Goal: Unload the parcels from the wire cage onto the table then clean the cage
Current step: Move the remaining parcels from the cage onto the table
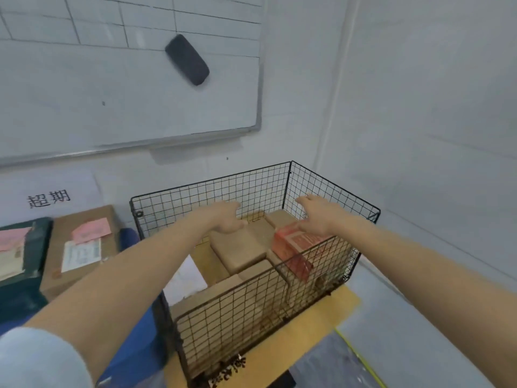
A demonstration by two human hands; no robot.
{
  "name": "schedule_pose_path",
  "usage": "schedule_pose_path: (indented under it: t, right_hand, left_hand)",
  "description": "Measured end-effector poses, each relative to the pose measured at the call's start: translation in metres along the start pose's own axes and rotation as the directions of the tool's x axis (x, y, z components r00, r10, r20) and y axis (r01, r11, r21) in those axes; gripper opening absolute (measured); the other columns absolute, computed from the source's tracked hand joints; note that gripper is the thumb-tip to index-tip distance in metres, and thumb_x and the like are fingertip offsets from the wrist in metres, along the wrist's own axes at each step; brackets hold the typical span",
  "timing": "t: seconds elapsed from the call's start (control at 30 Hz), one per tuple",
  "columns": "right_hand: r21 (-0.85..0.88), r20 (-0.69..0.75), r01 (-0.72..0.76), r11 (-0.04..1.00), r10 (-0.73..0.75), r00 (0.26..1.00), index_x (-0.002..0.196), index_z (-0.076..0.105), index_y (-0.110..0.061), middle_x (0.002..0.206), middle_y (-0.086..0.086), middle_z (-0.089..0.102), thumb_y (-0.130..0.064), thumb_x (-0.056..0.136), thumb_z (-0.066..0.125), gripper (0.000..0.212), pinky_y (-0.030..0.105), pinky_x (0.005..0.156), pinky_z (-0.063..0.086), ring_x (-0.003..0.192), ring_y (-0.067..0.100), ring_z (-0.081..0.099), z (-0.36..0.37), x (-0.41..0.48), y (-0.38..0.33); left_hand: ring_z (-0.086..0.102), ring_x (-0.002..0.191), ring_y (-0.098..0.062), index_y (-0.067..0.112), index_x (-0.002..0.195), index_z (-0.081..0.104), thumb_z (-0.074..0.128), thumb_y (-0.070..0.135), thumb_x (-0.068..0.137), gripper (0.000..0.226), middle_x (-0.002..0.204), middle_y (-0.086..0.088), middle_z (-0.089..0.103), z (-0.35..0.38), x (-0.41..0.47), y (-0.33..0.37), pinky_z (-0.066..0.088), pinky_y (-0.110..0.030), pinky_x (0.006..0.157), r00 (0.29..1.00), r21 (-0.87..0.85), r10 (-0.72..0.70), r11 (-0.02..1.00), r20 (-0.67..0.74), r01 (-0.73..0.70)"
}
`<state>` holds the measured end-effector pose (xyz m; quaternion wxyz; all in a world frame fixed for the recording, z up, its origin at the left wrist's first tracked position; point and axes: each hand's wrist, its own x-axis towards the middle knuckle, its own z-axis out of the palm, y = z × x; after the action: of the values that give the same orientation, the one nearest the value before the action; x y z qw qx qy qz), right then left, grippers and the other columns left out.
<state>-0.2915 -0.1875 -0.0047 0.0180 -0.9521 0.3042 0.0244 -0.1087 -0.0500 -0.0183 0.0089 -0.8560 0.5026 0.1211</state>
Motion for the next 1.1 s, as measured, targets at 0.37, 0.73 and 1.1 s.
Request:
schedule_pose_path:
  t: [0.37, 0.73, 1.1]
  right_hand:
    - [-0.039, 0.238, -0.036, 0.999, 0.044, 0.970, 0.151, 0.024, -0.013, 0.153, 0.009, 0.034, -0.039, 0.094, 0.056, 0.070, 0.040, 0.112, 0.033, 0.138, 0.027, 0.036, 0.015, 0.110, 0.101]
    - [-0.029, 0.591, 0.147, 0.989, -0.102, 0.800, 0.134, 0.046, -0.022, 0.122, -0.001, 0.063, -0.055, 0.094, 0.046, 0.053, 0.044, 0.101, 0.045, 0.115, 0.023, 0.058, 0.078, 0.176, 0.137]
    - [-0.021, 0.759, 0.460, 0.888, -0.285, 0.586, 0.119, 0.058, -0.026, 0.109, -0.006, 0.069, -0.098, 0.060, 0.025, 0.099, 0.042, 0.095, 0.049, 0.103, 0.019, 0.065, 0.109, 0.207, 0.159]
  left_hand:
    - [0.018, 0.145, -0.024, 0.019, 0.152, 0.011, 0.031, 0.052, 0.098, 0.066, 0.159, -0.003, 0.015, -0.005, 0.139, 0.028, 0.018, -0.046, 0.118, 0.978, 0.051, 0.030, 0.998, 0.207, -0.041]
    - [0.027, 0.142, -0.030, 0.021, 0.152, 0.012, 0.023, 0.062, 0.094, 0.072, 0.156, -0.008, 0.024, 0.054, 0.174, 0.043, 0.026, -0.047, 0.114, 0.935, 0.090, -0.197, 0.980, 0.293, 0.178]
    - [0.059, 0.108, -0.023, 0.015, 0.137, 0.034, 0.024, 0.061, 0.095, 0.063, 0.128, -0.006, 0.057, 0.084, 0.159, 0.101, 0.050, -0.035, 0.094, 0.804, -0.384, -0.223, 0.787, 0.551, 0.482]
